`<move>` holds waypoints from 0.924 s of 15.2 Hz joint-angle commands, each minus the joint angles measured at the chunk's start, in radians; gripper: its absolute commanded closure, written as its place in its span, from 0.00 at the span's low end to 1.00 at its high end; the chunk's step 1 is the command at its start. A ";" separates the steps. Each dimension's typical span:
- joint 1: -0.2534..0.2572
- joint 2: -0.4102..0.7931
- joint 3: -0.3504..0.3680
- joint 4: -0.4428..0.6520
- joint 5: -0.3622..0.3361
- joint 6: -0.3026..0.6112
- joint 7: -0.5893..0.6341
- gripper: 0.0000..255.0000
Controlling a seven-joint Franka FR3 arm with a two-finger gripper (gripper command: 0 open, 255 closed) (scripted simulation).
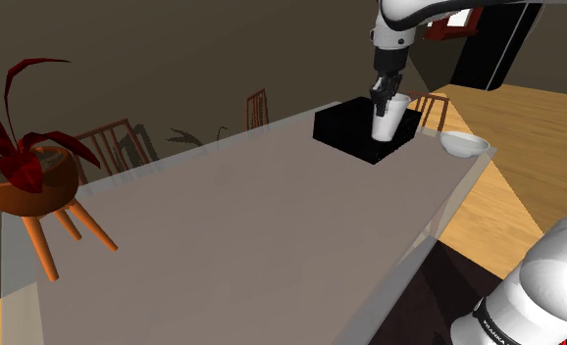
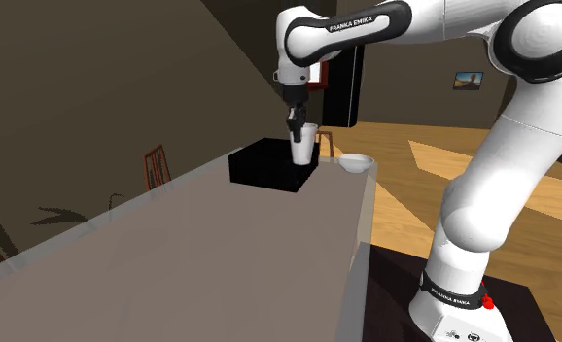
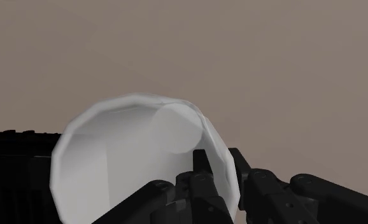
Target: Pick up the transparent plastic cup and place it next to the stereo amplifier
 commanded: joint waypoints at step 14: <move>-0.140 0.251 -0.214 0.260 0.001 0.042 -0.353 1.00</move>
